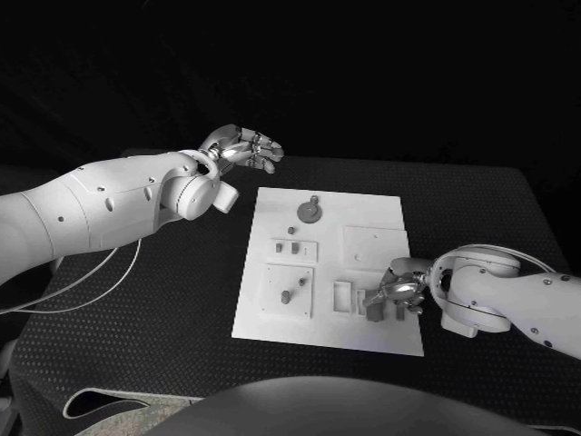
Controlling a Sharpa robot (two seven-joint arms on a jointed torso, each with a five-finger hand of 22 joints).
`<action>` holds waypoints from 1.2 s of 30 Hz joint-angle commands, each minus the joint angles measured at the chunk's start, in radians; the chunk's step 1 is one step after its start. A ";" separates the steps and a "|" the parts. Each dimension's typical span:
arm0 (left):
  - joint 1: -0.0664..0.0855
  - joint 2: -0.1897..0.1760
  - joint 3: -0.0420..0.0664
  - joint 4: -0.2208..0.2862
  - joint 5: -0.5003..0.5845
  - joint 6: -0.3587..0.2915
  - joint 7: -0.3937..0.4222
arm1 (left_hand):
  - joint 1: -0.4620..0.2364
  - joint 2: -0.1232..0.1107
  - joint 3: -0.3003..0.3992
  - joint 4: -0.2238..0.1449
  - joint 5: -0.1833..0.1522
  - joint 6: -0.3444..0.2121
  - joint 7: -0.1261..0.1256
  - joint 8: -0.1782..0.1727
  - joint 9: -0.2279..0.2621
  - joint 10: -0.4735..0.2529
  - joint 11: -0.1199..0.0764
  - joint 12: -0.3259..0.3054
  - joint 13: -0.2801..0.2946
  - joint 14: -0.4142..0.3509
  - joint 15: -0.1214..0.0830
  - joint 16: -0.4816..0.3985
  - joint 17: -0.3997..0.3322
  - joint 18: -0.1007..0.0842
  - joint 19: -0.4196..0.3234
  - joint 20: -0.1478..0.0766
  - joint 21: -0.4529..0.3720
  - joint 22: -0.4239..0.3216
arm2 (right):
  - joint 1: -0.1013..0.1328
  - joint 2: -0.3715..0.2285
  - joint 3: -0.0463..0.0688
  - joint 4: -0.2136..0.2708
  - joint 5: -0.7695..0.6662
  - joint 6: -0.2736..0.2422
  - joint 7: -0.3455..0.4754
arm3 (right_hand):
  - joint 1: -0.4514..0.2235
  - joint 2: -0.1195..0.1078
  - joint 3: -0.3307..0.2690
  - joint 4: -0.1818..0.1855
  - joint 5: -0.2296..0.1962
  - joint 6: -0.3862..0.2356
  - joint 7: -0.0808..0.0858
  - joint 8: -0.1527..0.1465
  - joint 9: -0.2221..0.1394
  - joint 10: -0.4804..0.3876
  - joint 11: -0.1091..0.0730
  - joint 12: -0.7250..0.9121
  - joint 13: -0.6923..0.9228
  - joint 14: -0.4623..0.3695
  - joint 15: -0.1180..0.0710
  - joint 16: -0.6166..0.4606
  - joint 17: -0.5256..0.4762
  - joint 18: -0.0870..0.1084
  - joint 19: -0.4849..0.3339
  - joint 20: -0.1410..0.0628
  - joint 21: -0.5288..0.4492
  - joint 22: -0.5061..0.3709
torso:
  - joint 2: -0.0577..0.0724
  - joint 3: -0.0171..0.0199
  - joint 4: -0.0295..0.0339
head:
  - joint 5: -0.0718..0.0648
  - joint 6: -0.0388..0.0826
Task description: Assemble the parts on the task board
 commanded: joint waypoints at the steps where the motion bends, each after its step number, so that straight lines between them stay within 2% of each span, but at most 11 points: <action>1: 0.001 0.001 0.001 0.003 0.006 0.011 0.009 | -0.010 0.003 -0.006 0.002 0.004 -0.008 0.002 0.003 -0.002 -0.005 -0.002 0.000 -0.001 0.004 0.001 -0.005 0.001 0.000 -0.003 0.003 0.002 -0.001 | -0.010 0.009 -0.008 -0.003 -0.005 0.027 -0.008 | -0.001 0.029 -0.004 -0.060 0.000 0.017 0.012 -0.015 0.000 -0.005 0.006 0.004 0.002 0.002 0.003 0.001 0.005 0.020 -0.010 0.006 0.008 0.022 | 0.000 0.0004 0.0008 | 0.000 0.000; 7: 0.001 0.000 0.001 0.004 0.006 0.010 0.009 | -0.010 0.003 -0.006 0.001 0.004 -0.008 0.002 0.003 -0.002 -0.005 -0.002 0.000 -0.001 0.005 0.001 -0.006 0.002 0.000 -0.003 0.003 0.002 -0.002 | -0.011 0.012 -0.009 -0.007 -0.018 0.015 -0.008 | 0.019 0.065 0.015 -0.138 0.001 0.024 0.012 -0.022 0.005 0.000 0.006 0.007 0.003 0.005 0.003 -0.002 0.008 0.020 -0.010 0.007 0.014 0.021 | 0.000 0.0000 0.0006 | 0.001 0.000; 12: 0.001 -0.001 0.001 0.003 0.006 0.009 0.009 | -0.010 0.003 -0.006 0.002 0.004 -0.008 0.002 0.003 -0.002 -0.005 -0.002 0.000 -0.001 0.005 0.001 -0.006 0.002 0.000 -0.003 0.003 0.002 -0.002 | -0.011 0.010 -0.010 -0.005 -0.020 0.014 0.010 | 0.052 0.106 0.033 -0.177 0.000 0.031 0.012 -0.024 0.009 -0.006 0.006 -0.007 -0.006 0.001 0.004 -0.007 0.001 0.020 -0.012 0.009 0.016 0.021 | 0.000 0.0002 0.0003 | 0.002 0.000; 16: 0.001 -0.001 0.001 0.003 0.006 0.009 0.008 | -0.010 0.003 -0.006 0.002 0.004 -0.008 0.002 0.003 -0.002 -0.005 -0.002 0.000 -0.001 0.005 0.001 -0.006 0.002 0.000 -0.003 0.003 0.002 -0.002 | -0.011 0.001 -0.009 0.004 -0.016 -0.005 0.020 | 0.071 0.130 0.037 -0.177 0.000 0.038 0.011 -0.023 0.012 -0.001 0.005 -0.006 -0.006 0.002 0.004 -0.007 0.004 0.020 -0.016 0.012 0.017 0.021 | -0.001 0.0005 -0.0004 | 0.001 0.000; 20: 0.001 0.000 0.001 0.002 0.006 0.010 0.008 | -0.010 0.003 -0.006 0.002 0.004 -0.008 0.002 0.003 -0.002 -0.005 -0.002 0.000 -0.001 0.005 0.001 -0.006 0.003 0.000 -0.003 0.003 0.002 -0.002 | -0.009 -0.021 -0.009 0.028 0.067 -0.024 0.025 | 0.057 0.135 0.025 -0.173 0.000 0.049 0.009 -0.023 0.013 0.010 0.004 0.001 -0.005 0.007 0.004 -0.006 0.010 0.020 -0.016 0.016 0.019 0.021 | -0.001 -0.0001 -0.0003 | 0.001 0.000; 25: 0.001 -0.001 0.001 0.001 0.006 0.010 0.006 | -0.010 0.004 -0.006 0.002 0.004 -0.008 0.002 0.003 -0.002 -0.005 -0.002 0.000 -0.001 0.005 0.001 -0.007 0.003 0.000 -0.003 0.003 0.002 -0.002 | 0.025 -0.034 -0.007 0.067 0.157 -0.046 0.033 | 0.033 0.142 0.018 -0.166 0.000 0.060 0.006 -0.028 0.008 0.017 0.001 0.001 -0.007 0.011 0.001 -0.006 0.014 0.020 -0.014 0.016 0.020 0.019 | 0.000 0.0011 -0.0013 | 0.000 0.000; 29: 0.001 0.002 0.001 0.001 0.006 0.012 0.006 | -0.011 0.004 -0.006 0.003 0.004 -0.008 0.002 0.004 -0.002 -0.005 -0.002 0.000 -0.002 0.005 0.001 -0.007 0.003 0.000 -0.003 0.003 0.002 -0.002 | 0.058 -0.035 -0.005 0.085 0.187 -0.059 0.031 | 0.014 0.148 0.018 -0.158 0.000 0.069 0.004 -0.032 0.004 0.023 -0.001 0.002 -0.008 0.013 -0.001 -0.007 0.016 0.020 -0.014 0.015 0.020 0.019 | 0.000 0.0000 -0.0002 | -0.005 0.000; 32: 0.001 0.002 0.001 0.001 0.006 0.012 0.006 | -0.011 0.004 -0.006 0.003 0.004 -0.008 0.002 0.004 -0.002 -0.005 -0.002 0.000 -0.002 0.005 0.001 -0.007 0.004 0.000 -0.003 0.003 0.002 -0.003 | 0.068 -0.029 -0.005 0.088 0.193 -0.062 0.025 | 0.002 0.153 0.019 -0.154 0.000 0.073 0.003 -0.035 0.001 0.026 -0.002 0.001 -0.009 0.015 -0.002 -0.007 0.019 0.020 -0.013 0.015 0.020 0.019 | 0.000 -0.0004 0.0007 | -0.005 0.000; 36: 0.001 0.002 0.001 0.001 0.006 0.012 0.005 | -0.011 0.004 -0.006 0.003 0.004 -0.008 0.002 0.004 -0.002 -0.005 -0.002 0.000 -0.002 0.005 0.001 -0.008 0.004 0.000 -0.003 0.003 0.002 -0.003 | 0.068 -0.014 -0.005 0.081 0.198 -0.065 0.019 | -0.002 0.156 0.019 -0.153 0.000 0.074 0.002 -0.036 0.000 0.026 -0.003 0.000 -0.010 0.016 -0.002 -0.007 0.019 0.020 -0.012 0.014 0.020 0.018 | 0.000 -0.0004 0.0006 | -0.005 0.000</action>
